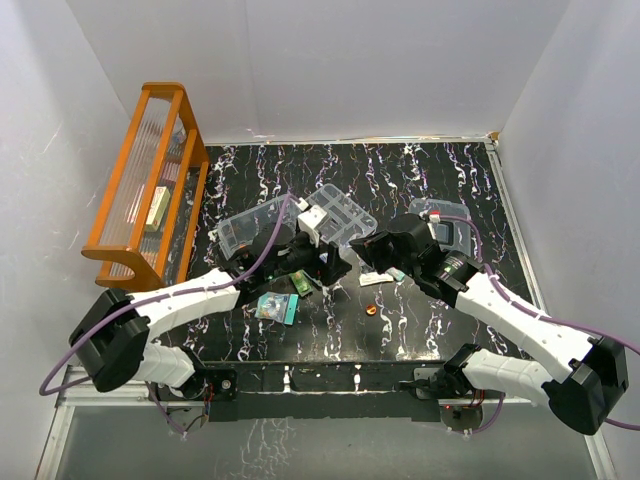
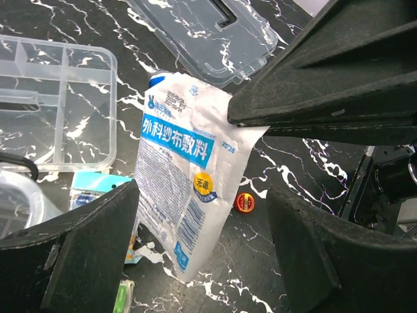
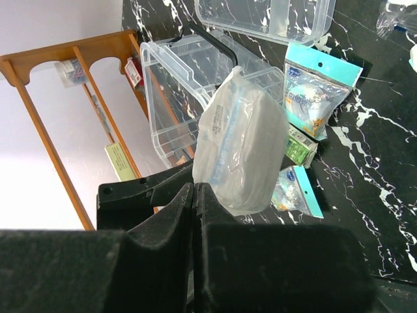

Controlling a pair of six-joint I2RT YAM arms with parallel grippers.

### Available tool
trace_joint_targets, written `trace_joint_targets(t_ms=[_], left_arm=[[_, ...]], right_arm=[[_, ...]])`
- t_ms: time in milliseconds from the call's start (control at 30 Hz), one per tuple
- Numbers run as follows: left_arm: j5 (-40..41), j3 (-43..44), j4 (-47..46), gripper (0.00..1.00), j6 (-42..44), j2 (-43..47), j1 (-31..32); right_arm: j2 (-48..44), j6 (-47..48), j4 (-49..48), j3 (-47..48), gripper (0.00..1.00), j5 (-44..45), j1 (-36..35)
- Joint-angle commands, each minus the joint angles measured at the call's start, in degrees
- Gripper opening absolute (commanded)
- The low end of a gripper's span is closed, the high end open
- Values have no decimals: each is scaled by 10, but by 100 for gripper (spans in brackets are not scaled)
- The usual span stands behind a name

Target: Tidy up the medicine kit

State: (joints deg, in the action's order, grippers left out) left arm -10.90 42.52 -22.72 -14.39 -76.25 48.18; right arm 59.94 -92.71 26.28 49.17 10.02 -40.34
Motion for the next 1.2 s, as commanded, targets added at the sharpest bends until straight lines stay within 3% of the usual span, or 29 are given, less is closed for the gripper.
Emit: trace_joint_targets(t_ms=[0,100,200,533,633,867,1000,1167], left_arm=[[-34,18,-46,77,19,-18,3],[7,16,-44,71,16,-36,3],[9,16,-53,55,22,-39,4],[32,-1,-67,39,16,-24,4],[32,0,-59,24,17,-24,4],[22,16,-8,15,-3,6,3],[6,59,70,15,-27,8,-2],[-4,120,185,14,-45,26,-35]], right_arm=[[-12,-41,-21,12,0,24,3],[-14,-45,-31,13,0,24,3],[-15,-48,-41,9,0,20,3],[-16,-63,-43,-10,0,23,3],[-16,-63,-45,-13,0,24,3],[-29,-11,-58,-15,55,59,3],[-42,98,-70,4,67,76,3],[-69,188,-61,25,70,89,4]])
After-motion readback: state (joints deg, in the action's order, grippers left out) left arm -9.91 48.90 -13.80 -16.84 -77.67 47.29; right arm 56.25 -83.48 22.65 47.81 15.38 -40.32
